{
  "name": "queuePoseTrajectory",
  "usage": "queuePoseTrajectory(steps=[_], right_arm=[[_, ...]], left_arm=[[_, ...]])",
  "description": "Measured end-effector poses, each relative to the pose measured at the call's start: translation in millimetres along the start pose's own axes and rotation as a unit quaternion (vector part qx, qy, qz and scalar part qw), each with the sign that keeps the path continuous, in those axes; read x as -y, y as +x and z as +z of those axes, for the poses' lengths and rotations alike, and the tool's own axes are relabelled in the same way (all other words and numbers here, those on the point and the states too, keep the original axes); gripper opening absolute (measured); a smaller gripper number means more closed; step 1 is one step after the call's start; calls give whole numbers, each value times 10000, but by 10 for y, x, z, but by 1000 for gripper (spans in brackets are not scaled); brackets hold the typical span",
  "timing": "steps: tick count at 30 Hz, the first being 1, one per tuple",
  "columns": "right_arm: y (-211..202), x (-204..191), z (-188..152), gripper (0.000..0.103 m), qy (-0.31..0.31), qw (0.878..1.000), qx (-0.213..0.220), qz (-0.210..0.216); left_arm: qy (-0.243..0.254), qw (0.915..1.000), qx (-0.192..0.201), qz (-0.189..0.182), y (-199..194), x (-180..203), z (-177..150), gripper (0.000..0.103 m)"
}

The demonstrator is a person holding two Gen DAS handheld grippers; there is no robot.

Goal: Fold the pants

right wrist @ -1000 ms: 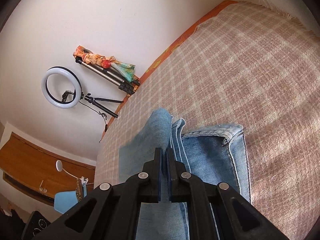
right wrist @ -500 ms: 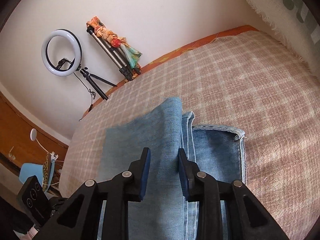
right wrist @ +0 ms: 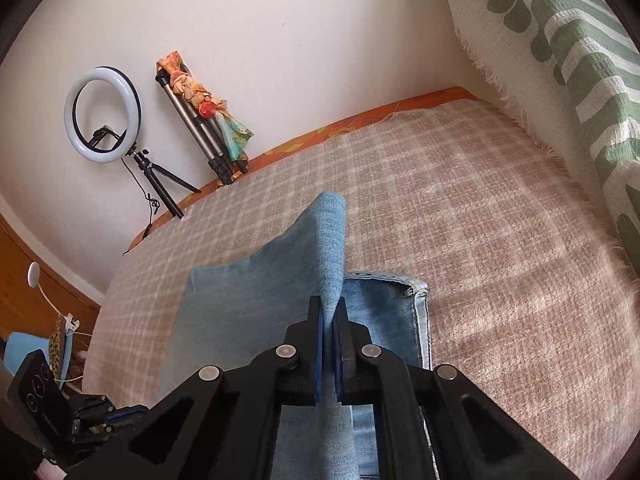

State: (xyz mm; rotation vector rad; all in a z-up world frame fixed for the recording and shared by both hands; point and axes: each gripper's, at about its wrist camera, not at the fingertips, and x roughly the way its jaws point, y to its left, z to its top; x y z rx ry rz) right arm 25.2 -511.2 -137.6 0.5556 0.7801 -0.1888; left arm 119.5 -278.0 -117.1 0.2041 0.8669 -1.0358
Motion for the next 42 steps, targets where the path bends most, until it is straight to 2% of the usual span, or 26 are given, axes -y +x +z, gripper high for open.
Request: queuePoseTrajectory(steps=[2, 4, 5, 6, 8, 14, 16, 17, 18, 20, 22, 25, 27, 28, 30, 32, 34, 36, 38, 40, 42], right_arm=[[48, 61, -17, 4, -9, 9998, -169, 116], [4, 74, -68, 11, -19, 9998, -212, 46], [-52, 74, -101, 18, -24, 9998, -200, -30], [-123, 81, -145, 32, -10, 9998, -188, -32], [-286, 82, -276, 42, 54, 9998, -185, -25], [-562, 132, -902, 46, 311, 9983, -491, 23], [-526, 138, -1058, 43, 289, 9976, -628, 57], [-504, 120, -1107, 27, 180, 9976, -671, -39], [-483, 108, -1138, 22, 64, 9970, -702, -316], [-468, 99, -1175, 25, -167, 9940, -757, -771], [-535, 97, -1160, 25, -229, 9928, -741, -918], [-729, 29, -1083, 28, -298, 9928, -434, -1080], [-868, -61, -1017, 38, -363, 9949, -153, -933], [-908, -126, -975, 38, -395, 9955, -61, -857], [-965, -269, -891, 39, -498, 9959, 156, -736], [-978, -435, -814, 40, -609, 9952, 386, -655], [-971, -547, -781, 48, -657, 9942, 546, -653], [-943, -648, -795, 62, -692, 9930, 681, -674], [-904, -720, -840, 69, -721, 9915, 750, -777], [-864, -780, -896, 70, -808, 9897, 766, -900], [-837, -844, -938, 78, -932, 9865, 800, -1081]], left_arm=[[47, 9999, -131, -49, 102, 11, -45, 3], [17, 9997, -220, -78, 170, -1, -70, 3], [7, 9997, -244, -89, 193, -14, -77, 3], [10, 9997, -247, -93, 205, -23, -79, 3], [13, 9997, -236, -107, 215, -34, -75, 3], [33, 9997, -212, -146, 227, -24, -64, 3], [43, 9997, -212, -140, 235, -18, -63, 3], [53, 9997, -220, -129, 237, -15, -63, 3], [62, 9997, -226, -107, 230, -12, -68, 3], [53, 9997, -244, -57, 197, -9, -69, 3], [72, 9997, -248, 52, 138, -6, -65, 3], [-62, 9995, -278, 104, 38, -40, -58, 4], [-155, 9994, -295, 135, -31, -56, -64, 14], [-158, 9993, -294, 176, -65, -56, -71, 17], [-110, 9989, -251, 382, -132, -44, -93, 41], [-74, 9983, -167, 551, -200, -42, -110, 45], [-136, 9976, -85, 673, -264, -60, -113, 45], [-240, 9966, 6, 791, -321, -80, -103, 53], [-292, 9954, 115, 902, -379, -89, -95, 59], [-295, 9943, 223, 1003, -421, -73, -74, 60], [-262, 9929, 328, 1110, -465, -53, -52, 65]])
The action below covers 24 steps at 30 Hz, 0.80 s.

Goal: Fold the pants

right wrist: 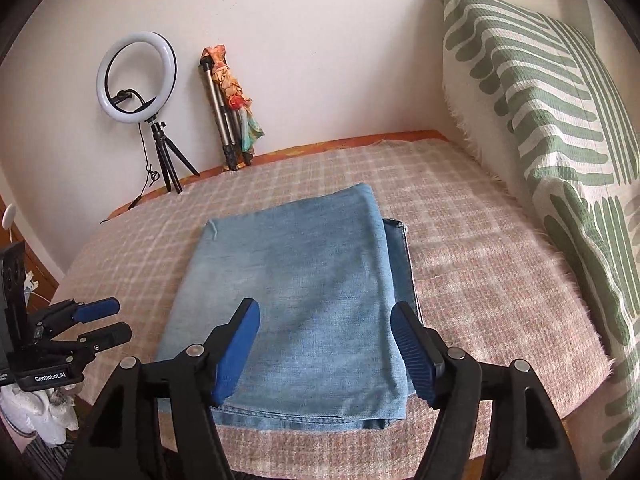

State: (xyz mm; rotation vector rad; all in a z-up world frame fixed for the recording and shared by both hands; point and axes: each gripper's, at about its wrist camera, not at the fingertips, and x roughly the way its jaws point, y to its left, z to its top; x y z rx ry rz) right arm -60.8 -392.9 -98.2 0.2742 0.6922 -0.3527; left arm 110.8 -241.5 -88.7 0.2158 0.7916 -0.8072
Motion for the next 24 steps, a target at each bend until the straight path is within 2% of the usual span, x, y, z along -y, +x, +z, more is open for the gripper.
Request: queuePoseTrajectory(steps=[4, 7, 9, 18, 24], right_arm=[[-56, -122, -30, 86, -264, 9983, 245, -464], [-66, -187, -31, 90, -352, 9970, 332, -606], [-63, -213, -53, 96, -322, 9970, 391, -588], [9, -163, -161, 97, -188, 9957, 360, -829], [46, -100, -181, 97, -93, 9965, 249, -796]], left_arm=[[65, 9995, 290, 102, -109, 22, 40, 72], [40, 9992, 406, 24, -150, 2, 35, 82], [98, 9991, 398, 47, -135, 13, 40, 82], [-30, 9981, 194, 592, -64, -16, 10, 82], [-36, 9980, 93, 616, 27, -9, -45, 82]])
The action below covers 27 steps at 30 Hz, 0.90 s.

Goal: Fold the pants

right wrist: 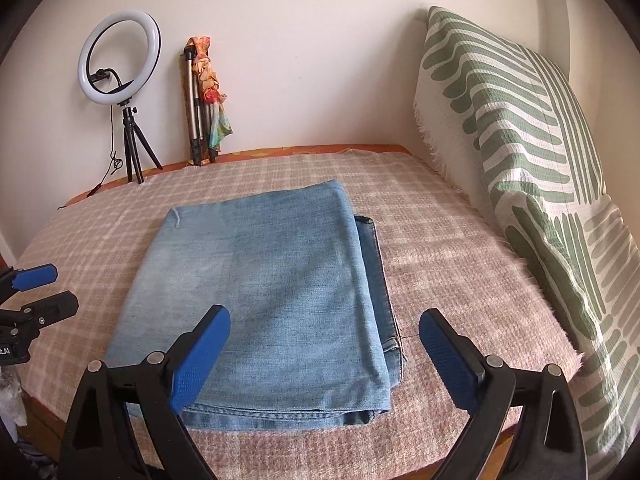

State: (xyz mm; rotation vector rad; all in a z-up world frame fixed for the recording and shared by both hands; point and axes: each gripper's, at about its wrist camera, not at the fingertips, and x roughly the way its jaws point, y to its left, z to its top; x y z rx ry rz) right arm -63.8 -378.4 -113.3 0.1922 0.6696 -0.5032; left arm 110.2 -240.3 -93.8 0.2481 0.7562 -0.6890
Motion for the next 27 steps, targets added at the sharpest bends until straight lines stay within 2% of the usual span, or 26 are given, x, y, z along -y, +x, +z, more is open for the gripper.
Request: queuePoseTrajectory(steps=[4, 5, 6, 27], right_arm=[[-24, 11, 16, 97, 33, 9999, 97, -18], [-26, 17, 20, 102, 48, 9999, 121, -32], [-29, 26, 23, 103, 75, 9998, 159, -47], [-52, 92, 39, 103, 254, 9994, 235, -65]], left_arm=[[108, 9998, -108, 86, 48, 36, -17, 82], [83, 9998, -143, 62, 57, 34, -14, 82], [45, 9999, -162, 30, 61, 26, -10, 82], [41, 9998, -199, -50, 78, 40, -26, 86]])
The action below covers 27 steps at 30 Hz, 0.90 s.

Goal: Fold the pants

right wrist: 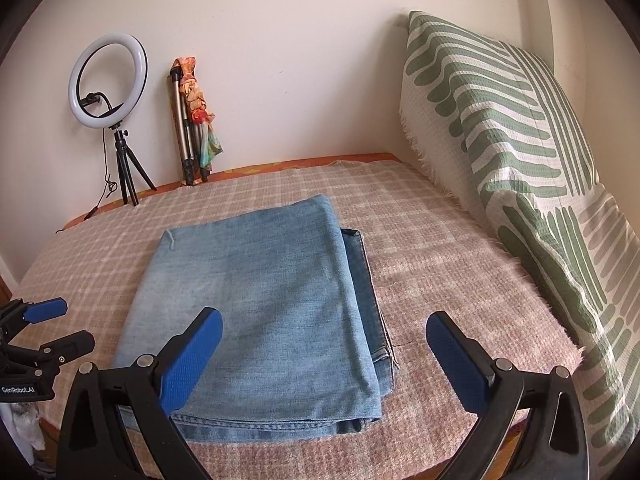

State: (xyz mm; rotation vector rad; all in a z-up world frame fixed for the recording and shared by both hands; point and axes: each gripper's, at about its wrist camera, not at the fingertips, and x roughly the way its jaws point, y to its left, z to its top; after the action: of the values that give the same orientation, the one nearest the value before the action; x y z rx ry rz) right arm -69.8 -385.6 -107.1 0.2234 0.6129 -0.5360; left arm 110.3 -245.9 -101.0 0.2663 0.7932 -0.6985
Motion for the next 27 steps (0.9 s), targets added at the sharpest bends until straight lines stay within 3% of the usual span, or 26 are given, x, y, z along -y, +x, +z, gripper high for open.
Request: queuePoseTrajectory(steps=[27], right_arm=[[5, -4, -10, 103, -21, 10000, -5, 4]], left_arm=[[-49, 10000, -72, -41, 17, -12, -20, 86]])
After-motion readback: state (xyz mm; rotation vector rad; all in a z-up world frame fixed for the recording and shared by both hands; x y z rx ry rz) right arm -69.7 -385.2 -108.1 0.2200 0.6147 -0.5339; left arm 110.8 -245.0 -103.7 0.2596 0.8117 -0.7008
